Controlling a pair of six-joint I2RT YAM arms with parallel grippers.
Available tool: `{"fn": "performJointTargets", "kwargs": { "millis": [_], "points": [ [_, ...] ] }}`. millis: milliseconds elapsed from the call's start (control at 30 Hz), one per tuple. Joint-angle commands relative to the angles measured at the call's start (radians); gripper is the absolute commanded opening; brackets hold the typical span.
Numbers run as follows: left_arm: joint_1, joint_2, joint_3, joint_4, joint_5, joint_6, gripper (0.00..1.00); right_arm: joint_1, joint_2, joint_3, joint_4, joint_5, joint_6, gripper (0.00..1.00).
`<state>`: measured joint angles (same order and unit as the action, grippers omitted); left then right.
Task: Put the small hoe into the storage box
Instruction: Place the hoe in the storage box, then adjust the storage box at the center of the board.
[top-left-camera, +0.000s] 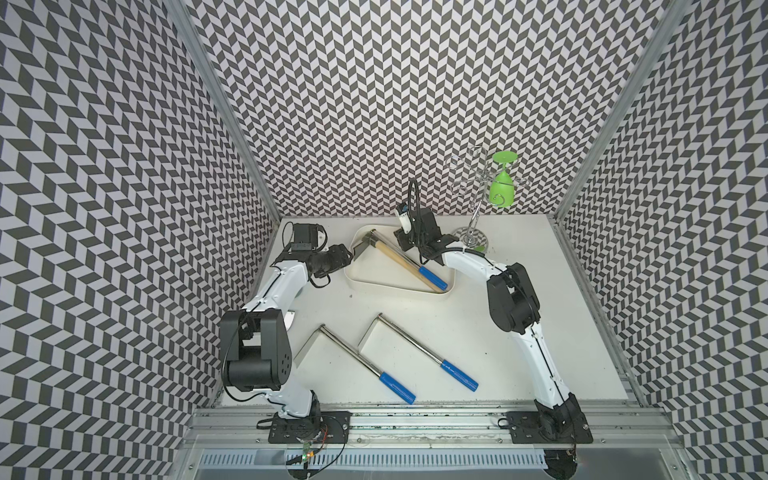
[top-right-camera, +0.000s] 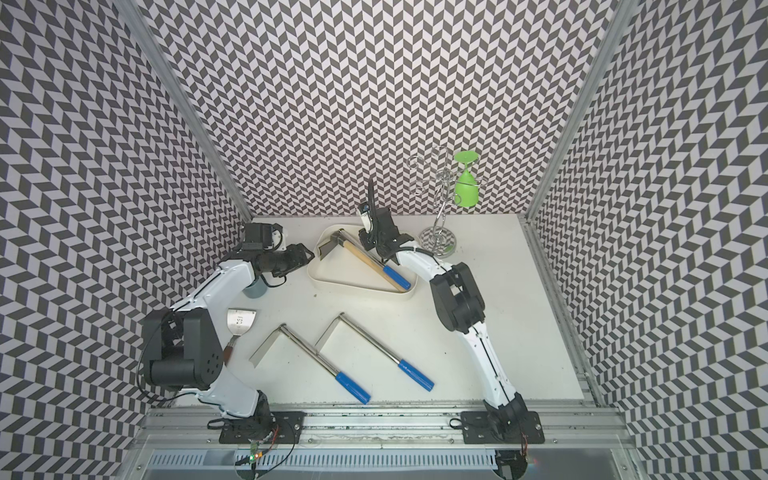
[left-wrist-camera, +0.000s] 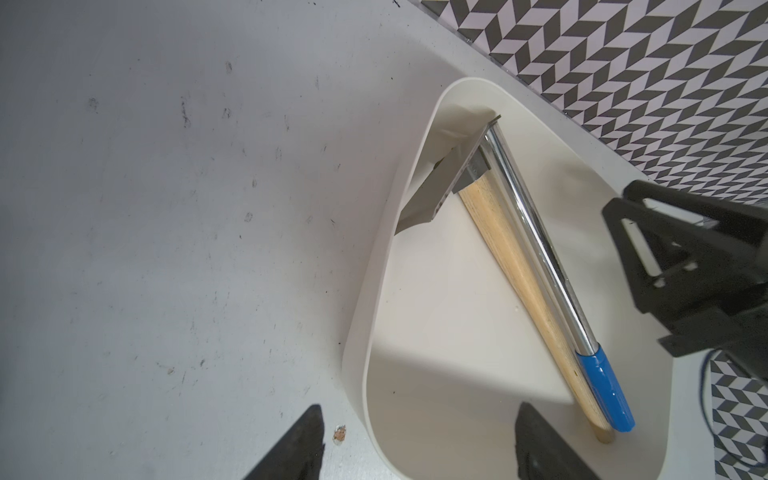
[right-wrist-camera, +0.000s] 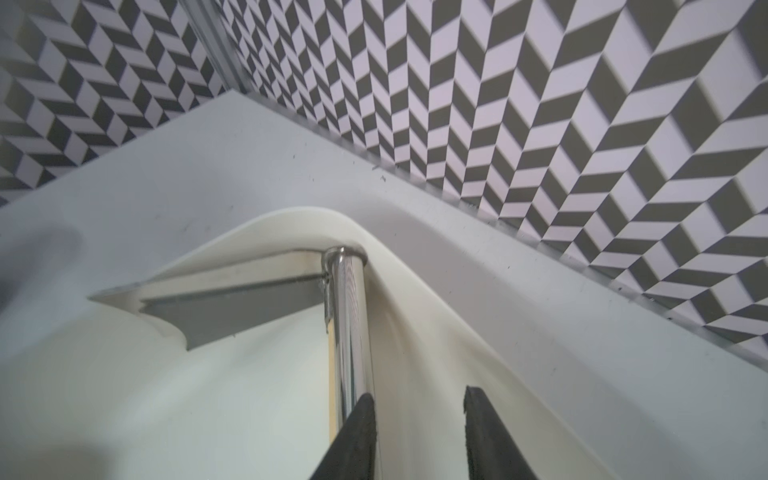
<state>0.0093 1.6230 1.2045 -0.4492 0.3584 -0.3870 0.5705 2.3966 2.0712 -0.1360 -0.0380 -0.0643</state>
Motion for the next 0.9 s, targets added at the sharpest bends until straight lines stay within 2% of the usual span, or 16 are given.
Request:
{"fn": "performJointTargets", "kwargs": {
  "millis": [0,133,333,500,700,867],
  "points": [
    [0.004,0.011,0.018,0.019,0.027,-0.034,0.73,-0.011,-0.167,0.053,-0.04,0.078,0.118,0.37],
    [-0.021,0.009,0.011,0.019,0.044,-0.062,0.74,-0.019,-0.3,-0.004,-0.173,0.072,0.209,0.42],
    [-0.09,-0.024,-0.042,-0.031,0.048,-0.136,0.75,-0.008,-0.422,-0.097,-0.402,-0.024,0.231,0.45],
    [-0.138,-0.05,-0.073,-0.068,0.032,-0.227,0.74,0.012,-0.518,-0.19,-0.429,-0.049,0.21,0.46],
    [-0.2,-0.089,-0.052,-0.091,0.005,-0.415,0.74,0.017,-0.6,-0.269,-0.431,-0.033,0.189,0.47],
    [-0.268,-0.031,-0.017,-0.064,0.088,-0.672,0.74,0.016,-0.667,-0.33,-0.42,-0.023,0.197,0.48]
  ]
}}
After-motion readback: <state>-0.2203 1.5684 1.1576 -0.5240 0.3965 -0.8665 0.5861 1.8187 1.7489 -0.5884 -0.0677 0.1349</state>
